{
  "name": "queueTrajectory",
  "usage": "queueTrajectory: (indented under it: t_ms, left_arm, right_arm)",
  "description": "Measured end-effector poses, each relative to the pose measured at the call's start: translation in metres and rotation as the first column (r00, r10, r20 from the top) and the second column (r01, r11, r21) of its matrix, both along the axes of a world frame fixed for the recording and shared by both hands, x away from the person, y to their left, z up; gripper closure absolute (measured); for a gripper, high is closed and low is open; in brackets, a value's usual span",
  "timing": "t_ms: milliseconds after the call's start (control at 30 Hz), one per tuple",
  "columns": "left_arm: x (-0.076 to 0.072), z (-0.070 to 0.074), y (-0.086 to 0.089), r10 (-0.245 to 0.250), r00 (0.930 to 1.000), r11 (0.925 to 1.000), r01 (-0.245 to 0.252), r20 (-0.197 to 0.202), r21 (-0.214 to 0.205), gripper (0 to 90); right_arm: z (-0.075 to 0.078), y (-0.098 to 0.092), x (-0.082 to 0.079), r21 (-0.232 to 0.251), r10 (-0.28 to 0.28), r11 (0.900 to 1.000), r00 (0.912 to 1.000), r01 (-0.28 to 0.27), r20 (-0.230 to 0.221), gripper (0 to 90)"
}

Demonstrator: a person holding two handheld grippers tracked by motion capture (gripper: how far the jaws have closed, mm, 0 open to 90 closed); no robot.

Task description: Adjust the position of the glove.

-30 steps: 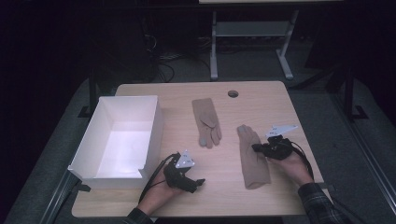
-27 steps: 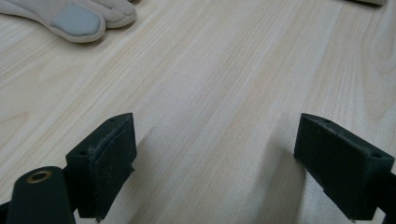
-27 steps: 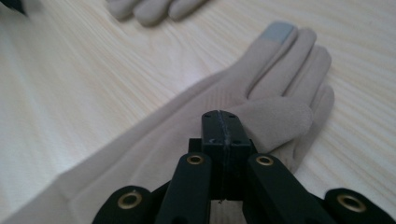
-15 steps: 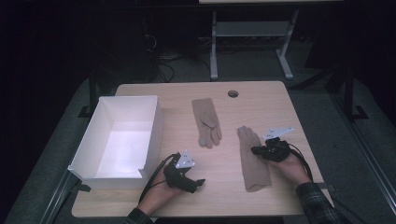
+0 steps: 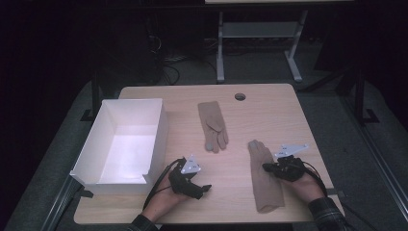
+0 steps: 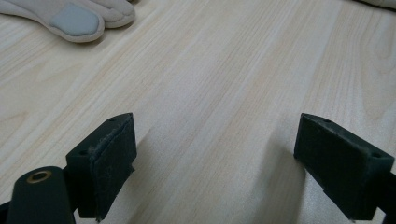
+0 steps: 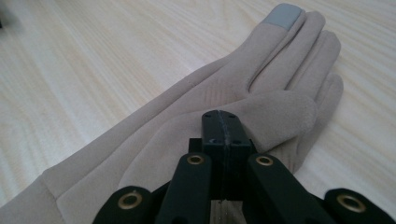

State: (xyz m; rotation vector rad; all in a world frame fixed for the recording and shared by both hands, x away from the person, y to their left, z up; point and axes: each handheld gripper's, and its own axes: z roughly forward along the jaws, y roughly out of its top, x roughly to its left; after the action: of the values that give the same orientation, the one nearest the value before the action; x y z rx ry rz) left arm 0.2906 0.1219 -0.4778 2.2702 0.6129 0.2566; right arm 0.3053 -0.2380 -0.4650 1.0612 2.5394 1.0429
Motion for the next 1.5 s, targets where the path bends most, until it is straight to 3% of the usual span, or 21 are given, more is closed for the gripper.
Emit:
queueTrajectory:
  t_ms: [67, 167, 300, 433, 600, 767, 1000, 1133, 1333, 1500]
  left_arm:
    - [0.000, 0.000, 0.000, -0.002, 1.0000, 1.0000, 0.002, 0.002, 0.002, 12.4]
    - [0.000, 0.000, 0.000, -0.001, 1.0000, 1.0000, 0.001, 0.003, 0.002, 12.5]
    - [0.000, 0.000, 0.000, -0.002, 1.0000, 1.0000, 0.002, 0.003, 0.002, 12.4]
    - [0.001, 0.000, 0.000, -0.006, 1.0000, 1.0000, 0.006, 0.007, 0.007, 12.4]
    - [0.001, 0.000, 0.000, -0.004, 1.0000, 1.0000, 0.004, 0.002, 0.005, 12.4]
    - [0.001, 0.000, 0.000, -0.004, 1.0000, 1.0000, 0.004, 0.003, 0.005, 12.4]
    - [0.001, 0.000, 0.000, -0.004, 1.0000, 1.0000, 0.004, 0.003, 0.005, 12.4]
    - [0.001, 0.002, -0.002, 0.020, 0.9998, 0.9998, -0.020, -0.003, 0.009, 13.9]
    - [0.006, 0.012, -0.007, 0.066, 0.9965, 0.9978, -0.066, -0.052, -0.004, 27.5]
    - [0.016, 0.024, -0.013, 0.097, 0.9942, 0.9950, -0.098, -0.046, -0.020, 50.3]
  right_arm:
    - [0.000, 0.000, -0.001, 0.003, 0.000, 1.0000, 1.0000, 0.000, 0.003, 88.1]
    - [0.005, -0.002, -0.001, 0.004, 0.002, 1.0000, 0.9996, -0.002, 0.026, 74.9]
    - [0.013, -0.012, -0.002, 0.047, -0.029, 0.9986, 0.9964, 0.025, 0.079, 60.8]
    - [0.009, -0.028, 0.000, 0.073, -0.092, 0.9935, 0.9934, 0.087, 0.068, 46.2]
    - [0.002, -0.047, 0.010, 0.067, -0.164, 0.9849, 0.9844, 0.160, 0.064, 33.8]
    - [-0.005, -0.055, 0.017, 0.051, -0.220, 0.9749, 0.9738, 0.217, 0.058, 25.0]
    - [-0.015, -0.062, 0.021, 0.020, -0.252, 0.9676, 0.9648, 0.251, 0.074, 18.1]
    - [-0.018, -0.061, 0.022, 0.014, -0.267, 0.9635, 0.9603, 0.267, 0.079, 15.1]
    - [-0.018, -0.061, 0.022, 0.012, -0.267, 0.9637, 0.9606, 0.267, 0.078, 14.3]
    - [-0.018, -0.061, 0.022, 0.010, -0.264, 0.9644, 0.9612, 0.264, 0.078, 14.2]
